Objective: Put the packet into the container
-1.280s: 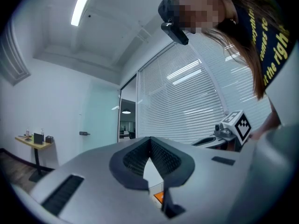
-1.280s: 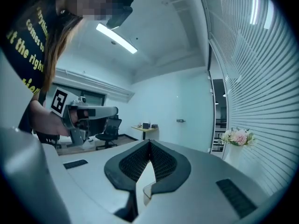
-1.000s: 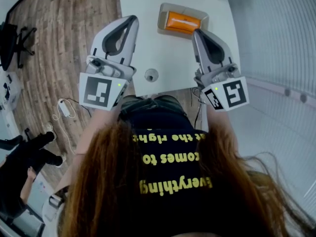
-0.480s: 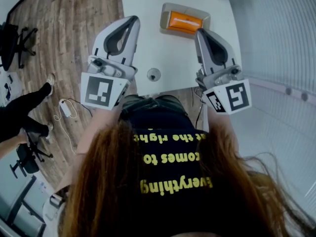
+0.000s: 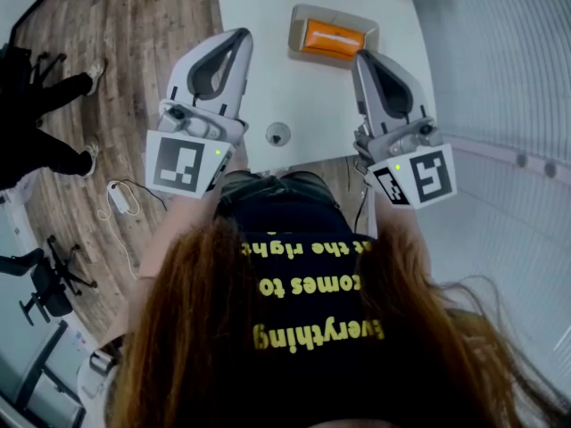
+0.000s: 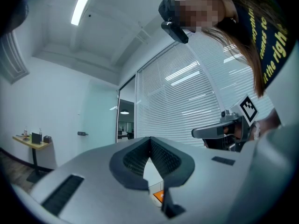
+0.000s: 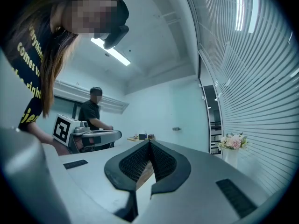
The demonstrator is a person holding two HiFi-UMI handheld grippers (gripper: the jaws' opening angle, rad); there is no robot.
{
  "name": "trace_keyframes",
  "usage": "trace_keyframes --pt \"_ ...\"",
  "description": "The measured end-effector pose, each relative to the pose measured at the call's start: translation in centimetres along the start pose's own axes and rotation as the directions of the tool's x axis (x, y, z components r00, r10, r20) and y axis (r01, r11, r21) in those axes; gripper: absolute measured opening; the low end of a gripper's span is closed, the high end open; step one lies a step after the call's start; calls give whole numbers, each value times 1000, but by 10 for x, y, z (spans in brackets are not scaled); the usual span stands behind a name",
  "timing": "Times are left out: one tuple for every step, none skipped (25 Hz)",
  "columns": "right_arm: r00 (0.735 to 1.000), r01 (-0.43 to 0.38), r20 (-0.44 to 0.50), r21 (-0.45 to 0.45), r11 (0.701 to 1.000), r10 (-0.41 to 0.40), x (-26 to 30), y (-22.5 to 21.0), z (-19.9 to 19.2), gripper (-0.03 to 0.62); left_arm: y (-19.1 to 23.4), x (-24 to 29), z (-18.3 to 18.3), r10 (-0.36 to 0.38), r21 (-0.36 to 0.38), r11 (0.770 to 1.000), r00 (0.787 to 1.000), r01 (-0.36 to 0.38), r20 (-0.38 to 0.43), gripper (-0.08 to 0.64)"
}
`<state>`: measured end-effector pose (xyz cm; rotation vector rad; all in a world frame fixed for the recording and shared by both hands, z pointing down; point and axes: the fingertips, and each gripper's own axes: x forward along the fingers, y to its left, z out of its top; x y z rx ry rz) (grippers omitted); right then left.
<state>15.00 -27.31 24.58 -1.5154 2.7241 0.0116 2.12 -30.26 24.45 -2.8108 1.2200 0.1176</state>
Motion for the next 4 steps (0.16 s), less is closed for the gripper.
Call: trace_keyframes --pt "1000 -1 0 0 1000 1 0 1 0 20 0 0 0 -1 0 1000 1000 1 1 2" --pt "1000 -2 -1 0 1000 2 0 1 1 20 0 0 0 -3 0 1000 1000 3 2 2" --pt "1000 -4 -1 1 1000 4 0 1 1 20 -1 1 0 -4 0 1000 1000 4 4 2" --pt "1000 -5 -2 3 1000 5 0 1 1 20 -1 1 1 -6 0 1000 1000 6 5 2"
